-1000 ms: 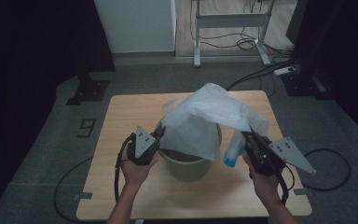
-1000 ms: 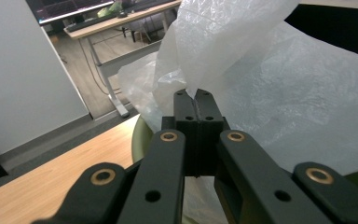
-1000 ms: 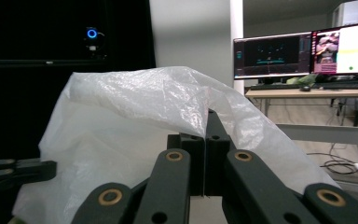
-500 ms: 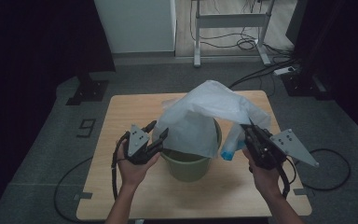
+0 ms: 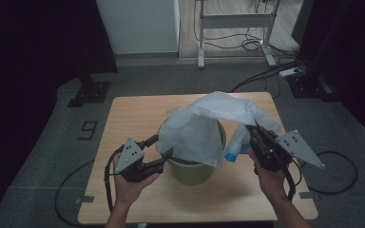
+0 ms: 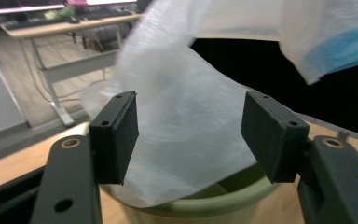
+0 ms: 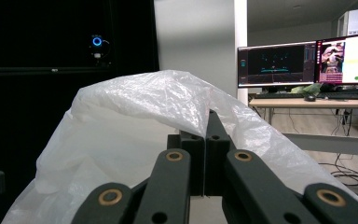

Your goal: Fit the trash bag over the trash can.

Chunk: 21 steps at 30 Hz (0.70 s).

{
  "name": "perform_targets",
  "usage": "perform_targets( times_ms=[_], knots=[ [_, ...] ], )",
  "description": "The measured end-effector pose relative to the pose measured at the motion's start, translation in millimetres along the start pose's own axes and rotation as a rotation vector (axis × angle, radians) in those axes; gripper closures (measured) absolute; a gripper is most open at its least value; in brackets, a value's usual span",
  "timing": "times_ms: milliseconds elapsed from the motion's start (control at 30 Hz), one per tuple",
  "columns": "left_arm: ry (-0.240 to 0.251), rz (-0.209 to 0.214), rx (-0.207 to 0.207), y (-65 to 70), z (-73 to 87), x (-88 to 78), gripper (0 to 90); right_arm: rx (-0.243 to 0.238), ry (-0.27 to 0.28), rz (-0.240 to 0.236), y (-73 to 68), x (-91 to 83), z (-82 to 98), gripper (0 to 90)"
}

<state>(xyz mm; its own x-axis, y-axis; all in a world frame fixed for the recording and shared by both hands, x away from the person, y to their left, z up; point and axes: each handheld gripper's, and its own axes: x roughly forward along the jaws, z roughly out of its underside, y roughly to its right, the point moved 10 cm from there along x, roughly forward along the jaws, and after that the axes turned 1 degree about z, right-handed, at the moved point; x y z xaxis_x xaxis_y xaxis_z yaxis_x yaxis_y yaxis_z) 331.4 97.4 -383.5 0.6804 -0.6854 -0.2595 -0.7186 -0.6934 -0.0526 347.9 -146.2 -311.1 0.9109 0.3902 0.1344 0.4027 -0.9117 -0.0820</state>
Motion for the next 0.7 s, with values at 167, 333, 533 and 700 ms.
perform_targets(
  times_ms=[167, 333, 533, 700],
  knots=[
    [-0.030, 0.079, -0.019, 21.6, 4.3, 12.3, 37.0, -0.004, -0.003, -0.006, -1.4, 0.6, 1.2, 89.1],
    [-0.063, 0.120, -0.013, 35.9, 5.6, 27.5, 37.3, -0.002, -0.003, -0.006, -2.0, 1.9, 2.5, 89.1],
    [-0.133, 0.152, -0.021, 44.5, 4.0, 56.3, 37.1, -0.005, -0.003, -0.016, -6.2, 4.0, 2.2, 89.1],
    [-0.207, 0.090, -0.034, 33.0, 0.6, 77.0, 38.5, -0.012, 0.007, -0.036, -11.2, 4.1, -3.0, 89.1]
  ],
)
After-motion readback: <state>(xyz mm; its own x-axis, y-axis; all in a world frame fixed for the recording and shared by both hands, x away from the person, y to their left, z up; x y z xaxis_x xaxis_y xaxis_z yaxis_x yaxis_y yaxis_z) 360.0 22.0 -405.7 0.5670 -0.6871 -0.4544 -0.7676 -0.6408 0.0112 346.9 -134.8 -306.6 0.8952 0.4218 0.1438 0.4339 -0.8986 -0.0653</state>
